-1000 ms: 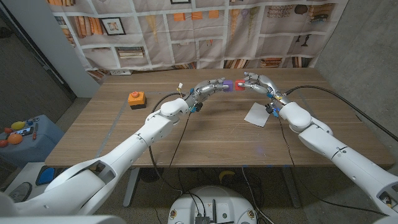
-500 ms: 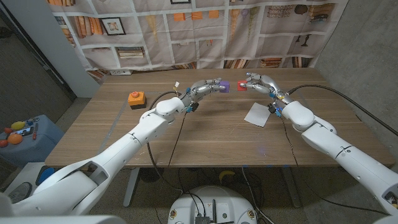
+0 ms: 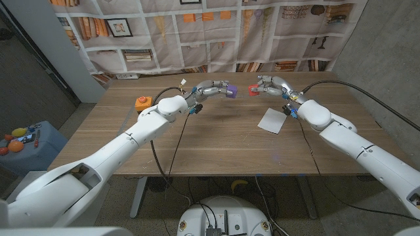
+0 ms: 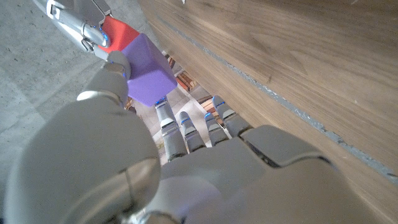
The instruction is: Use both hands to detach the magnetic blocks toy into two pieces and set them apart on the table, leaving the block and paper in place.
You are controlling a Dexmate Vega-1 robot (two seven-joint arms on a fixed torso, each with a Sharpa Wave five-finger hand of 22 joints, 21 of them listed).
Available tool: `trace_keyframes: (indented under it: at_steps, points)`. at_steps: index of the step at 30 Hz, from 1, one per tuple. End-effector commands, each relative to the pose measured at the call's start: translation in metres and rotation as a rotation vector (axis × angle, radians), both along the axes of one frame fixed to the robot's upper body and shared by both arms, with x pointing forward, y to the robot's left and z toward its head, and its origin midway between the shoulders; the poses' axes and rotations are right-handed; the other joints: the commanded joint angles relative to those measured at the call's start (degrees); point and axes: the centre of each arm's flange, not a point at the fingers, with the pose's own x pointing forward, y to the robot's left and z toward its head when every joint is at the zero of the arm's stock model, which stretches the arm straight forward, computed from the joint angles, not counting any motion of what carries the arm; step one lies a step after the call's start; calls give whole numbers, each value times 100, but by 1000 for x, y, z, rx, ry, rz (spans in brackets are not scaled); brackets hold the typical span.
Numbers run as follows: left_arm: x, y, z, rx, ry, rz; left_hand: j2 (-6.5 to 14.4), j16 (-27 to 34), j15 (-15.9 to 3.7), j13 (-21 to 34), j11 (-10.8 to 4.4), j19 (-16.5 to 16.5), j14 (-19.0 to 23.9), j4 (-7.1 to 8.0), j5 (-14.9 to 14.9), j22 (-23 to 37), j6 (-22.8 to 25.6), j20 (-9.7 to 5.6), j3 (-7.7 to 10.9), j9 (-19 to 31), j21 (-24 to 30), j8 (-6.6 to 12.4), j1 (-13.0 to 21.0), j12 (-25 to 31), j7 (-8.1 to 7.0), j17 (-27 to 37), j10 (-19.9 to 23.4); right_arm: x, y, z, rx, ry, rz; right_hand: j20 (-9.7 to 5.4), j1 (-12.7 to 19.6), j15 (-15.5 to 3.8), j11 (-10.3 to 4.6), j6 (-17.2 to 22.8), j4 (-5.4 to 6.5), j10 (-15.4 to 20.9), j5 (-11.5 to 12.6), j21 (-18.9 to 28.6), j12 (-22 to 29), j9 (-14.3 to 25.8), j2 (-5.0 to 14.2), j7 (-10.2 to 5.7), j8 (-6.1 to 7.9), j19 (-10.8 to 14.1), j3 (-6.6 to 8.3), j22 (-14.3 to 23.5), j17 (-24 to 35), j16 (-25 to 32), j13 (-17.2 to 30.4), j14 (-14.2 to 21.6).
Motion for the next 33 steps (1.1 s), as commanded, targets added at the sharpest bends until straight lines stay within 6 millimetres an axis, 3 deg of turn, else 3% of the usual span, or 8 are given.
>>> trace_keyframes:
  at_steps: [1,15,33]
  points:
    - [-12,16,19,179,-95,119,315,3,-289,19,38,17,24,38,24,31,1325,-253,-10,236,29,544,195,26,130,31,38,2,9,15,-139,-3,-78,-15,228,-10,22,496,12,59,31,-21,-5,15,241,-552,68,24,-24,10,29,10,28,7]
    - [-26,29,25,393,-181,274,332,-10,-270,20,38,10,-9,44,25,29,1196,-229,-33,226,21,485,187,7,132,30,-24,5,28,23,-322,-1,-185,-34,253,-25,2,436,16,58,27,-21,-26,-5,271,-569,74,55,-45,10,42,13,30,18]
    - [-28,22,27,579,-251,377,348,-6,-269,20,41,16,-12,47,26,26,1200,-230,-52,212,19,474,173,13,123,28,-38,16,50,25,-498,-2,-260,-74,308,-85,-55,352,-1,33,34,-24,-57,-31,283,-640,80,84,-72,8,54,14,31,31]
